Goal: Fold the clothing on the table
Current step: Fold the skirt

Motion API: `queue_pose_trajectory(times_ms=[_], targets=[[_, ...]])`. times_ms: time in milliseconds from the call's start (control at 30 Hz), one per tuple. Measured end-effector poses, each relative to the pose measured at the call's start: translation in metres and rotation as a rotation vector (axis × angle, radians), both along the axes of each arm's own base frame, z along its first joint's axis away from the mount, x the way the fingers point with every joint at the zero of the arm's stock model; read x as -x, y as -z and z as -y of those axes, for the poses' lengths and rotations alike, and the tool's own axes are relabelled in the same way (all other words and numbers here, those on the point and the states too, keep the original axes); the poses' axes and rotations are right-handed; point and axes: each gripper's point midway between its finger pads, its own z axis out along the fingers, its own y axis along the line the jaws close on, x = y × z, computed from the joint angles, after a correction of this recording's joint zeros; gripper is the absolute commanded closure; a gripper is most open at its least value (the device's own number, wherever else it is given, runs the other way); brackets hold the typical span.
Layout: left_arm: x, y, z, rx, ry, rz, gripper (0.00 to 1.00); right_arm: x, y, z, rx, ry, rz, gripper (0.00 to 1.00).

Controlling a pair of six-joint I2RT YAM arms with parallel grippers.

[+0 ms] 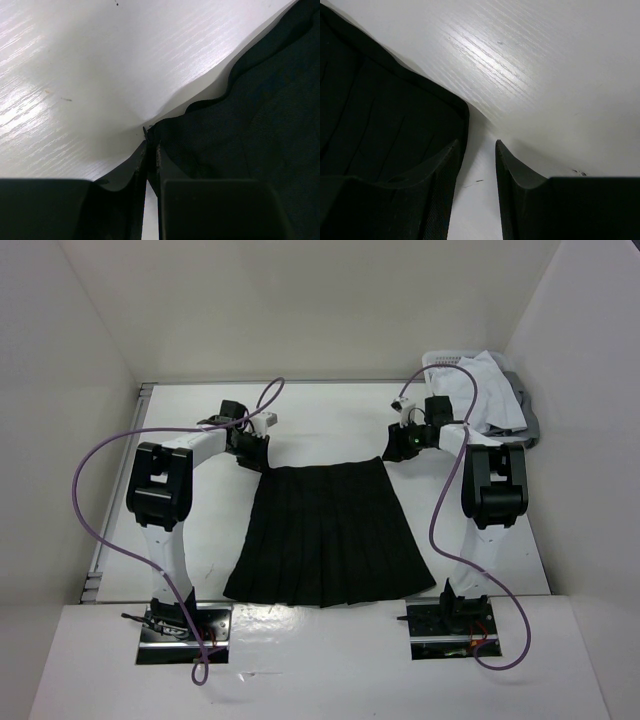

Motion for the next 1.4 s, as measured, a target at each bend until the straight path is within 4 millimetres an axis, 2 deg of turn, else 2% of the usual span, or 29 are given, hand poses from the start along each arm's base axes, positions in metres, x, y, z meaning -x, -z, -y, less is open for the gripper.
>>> queue_pose_trajectory(times_ms=[333, 700, 800, 867, 900, 933, 967, 1400], targets=[[-0.001, 0.000, 0.001, 0.001, 0.001, -0.002, 0.86, 0.003, 0.003, -0.007, 0.001, -0.031, -0.002, 0.60], [-0.002, 0.000, 0.001, 0.001, 0.001, -0.004, 0.88, 0.014, 0.022, -0.022, 0.010, -0.080, -0.050, 0.60], [-0.002, 0.000, 0.001, 0.002, 0.002, -0.005, 0.92, 0.014, 0.022, -0.024, 0.018, -0.084, -0.047, 0.64], [-0.002, 0.000, 0.001, 0.001, 0.002, -0.004, 0.96, 0.014, 0.023, -0.025, 0.029, -0.087, -0.047, 0.73], [-0.002, 0.000, 0.001, 0.001, 0.002, -0.005, 1.00, 0.014, 0.023, -0.026, 0.033, -0.088, -0.049, 0.78], [-0.002, 0.000, 0.001, 0.001, 0.002, -0.005, 1.00, 0.014, 0.022, -0.028, 0.038, -0.089, -0.048, 0.92], [-0.002, 0.000, 0.001, 0.001, 0.002, -0.006, 1.00, 0.013, 0.022, -0.029, 0.046, -0.092, -0.042, 0.99], [-0.001, -0.002, -0.002, -0.030, -0.002, 0.001, 1.00, 0.007, 0.020, -0.030, 0.117, -0.073, -0.029, 1.00]])
